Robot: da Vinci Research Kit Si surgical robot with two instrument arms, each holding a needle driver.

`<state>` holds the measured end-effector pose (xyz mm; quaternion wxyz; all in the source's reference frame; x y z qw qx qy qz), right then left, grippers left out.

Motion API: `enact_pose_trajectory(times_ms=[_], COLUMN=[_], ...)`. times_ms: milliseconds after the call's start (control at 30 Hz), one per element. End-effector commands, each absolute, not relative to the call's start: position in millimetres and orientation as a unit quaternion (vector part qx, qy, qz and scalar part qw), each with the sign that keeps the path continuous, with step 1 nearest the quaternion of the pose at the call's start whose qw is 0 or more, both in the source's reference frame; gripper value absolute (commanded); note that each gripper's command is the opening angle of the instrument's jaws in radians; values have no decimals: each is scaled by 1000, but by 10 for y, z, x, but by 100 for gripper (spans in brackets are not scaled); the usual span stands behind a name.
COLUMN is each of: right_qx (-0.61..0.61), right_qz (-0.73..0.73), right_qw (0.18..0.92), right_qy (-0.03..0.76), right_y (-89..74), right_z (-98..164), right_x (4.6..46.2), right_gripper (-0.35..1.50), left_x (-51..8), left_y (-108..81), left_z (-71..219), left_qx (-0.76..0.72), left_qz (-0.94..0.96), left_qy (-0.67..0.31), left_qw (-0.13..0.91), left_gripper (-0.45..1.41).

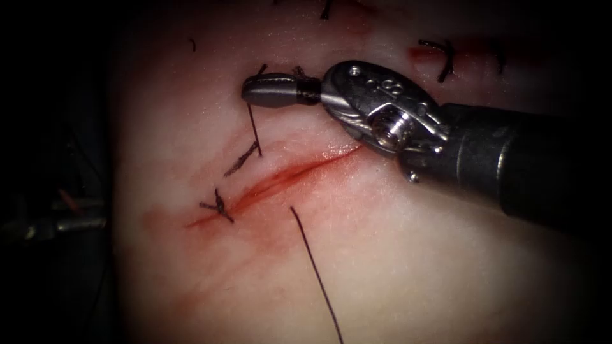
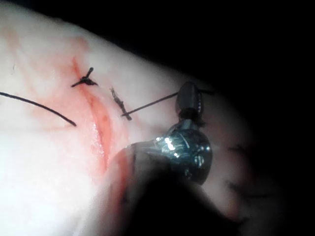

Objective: Wound Closure
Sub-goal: Use the right hand to adjust the suture tail.

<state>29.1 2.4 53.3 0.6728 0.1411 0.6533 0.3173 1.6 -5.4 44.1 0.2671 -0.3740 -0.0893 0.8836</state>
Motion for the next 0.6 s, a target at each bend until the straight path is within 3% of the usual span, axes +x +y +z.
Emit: enact_pose_trajectory(times_ms=[33,467,500,533,567,600], right_qx=[140,130,132,115,113,112], right_qz=[316,304,304,324,329,333], right_qw=[672,678,675,669,666,665], right_qy=[655,656,660,659,659,659], right_y=[29,38,40,45,49,56], right_z=[535,525,522,518,515,509], right_x=[298,294,294,294,292,287], right_gripper=[-35,-35,-18,84,136,148], left_x=[11,0,-2,-6,-9,-16], left_y=[-50,-42,-40,-33,-30,-21], left_z=[446,446,446,448,450,453], left_qx=[-375,-372,-374,-386,-391,-391], left_qz=[884,889,887,881,878,877], left_qy=[-88,-76,-72,-58,-53,-44], left_qw=[267,257,259,267,270,274], left_gripper=[-25,-16,-15,-15,-16,-17])
